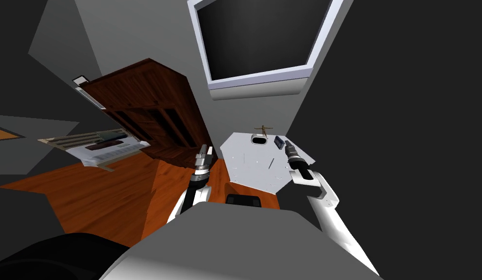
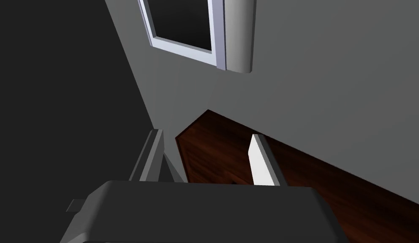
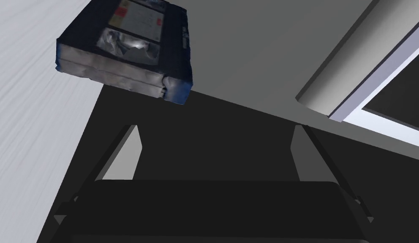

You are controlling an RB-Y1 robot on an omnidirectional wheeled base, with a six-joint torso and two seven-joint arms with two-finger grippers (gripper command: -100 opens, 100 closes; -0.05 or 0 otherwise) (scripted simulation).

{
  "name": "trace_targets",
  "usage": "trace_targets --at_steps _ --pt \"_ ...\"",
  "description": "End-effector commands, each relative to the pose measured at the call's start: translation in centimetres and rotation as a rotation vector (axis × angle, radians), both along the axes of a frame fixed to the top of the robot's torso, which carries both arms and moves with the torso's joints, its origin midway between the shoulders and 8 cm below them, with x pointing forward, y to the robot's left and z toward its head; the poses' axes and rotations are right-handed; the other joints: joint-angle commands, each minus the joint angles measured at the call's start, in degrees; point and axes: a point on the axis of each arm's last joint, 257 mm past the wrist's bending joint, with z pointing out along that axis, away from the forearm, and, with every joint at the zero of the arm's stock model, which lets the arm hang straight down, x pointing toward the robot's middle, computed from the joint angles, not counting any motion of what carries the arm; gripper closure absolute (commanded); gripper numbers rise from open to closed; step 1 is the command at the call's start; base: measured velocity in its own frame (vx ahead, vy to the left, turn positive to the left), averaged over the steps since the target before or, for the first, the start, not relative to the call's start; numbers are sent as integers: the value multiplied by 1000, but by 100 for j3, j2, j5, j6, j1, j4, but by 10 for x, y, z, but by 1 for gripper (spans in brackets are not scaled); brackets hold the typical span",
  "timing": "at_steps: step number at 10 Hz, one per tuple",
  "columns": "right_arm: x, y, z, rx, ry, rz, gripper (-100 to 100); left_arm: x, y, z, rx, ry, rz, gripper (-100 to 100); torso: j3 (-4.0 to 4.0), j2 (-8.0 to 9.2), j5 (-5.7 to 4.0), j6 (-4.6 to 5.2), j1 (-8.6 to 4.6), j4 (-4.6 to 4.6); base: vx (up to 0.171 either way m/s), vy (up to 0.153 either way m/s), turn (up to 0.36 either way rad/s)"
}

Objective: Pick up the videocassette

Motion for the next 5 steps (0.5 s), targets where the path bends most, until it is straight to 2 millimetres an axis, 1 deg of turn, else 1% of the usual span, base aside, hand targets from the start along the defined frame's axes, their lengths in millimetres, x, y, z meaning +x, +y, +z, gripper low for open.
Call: trace_targets --at_steps 1,3,4,5 --pt "10 -26 7 -6 16 -51 -100 0 0 0 0 0 0 0 0 0 0 0 0 0 -8 58 76" --pt "10 -33 -1 7 49 -76 -100 0 0 0 0 0 0 0 0 0 0 0 5 0 -3 44 16" --pt "17 -60 9 6 52 -128 -100 0 0 0 0 0 0 0 0 0 -1 0 -2 0 -2 69 61" --pt "18 -64 6 14 66 -141 -100 0 0 0 0 0 0 0 -2 -3 1 -2 8 0 -1 72 51"
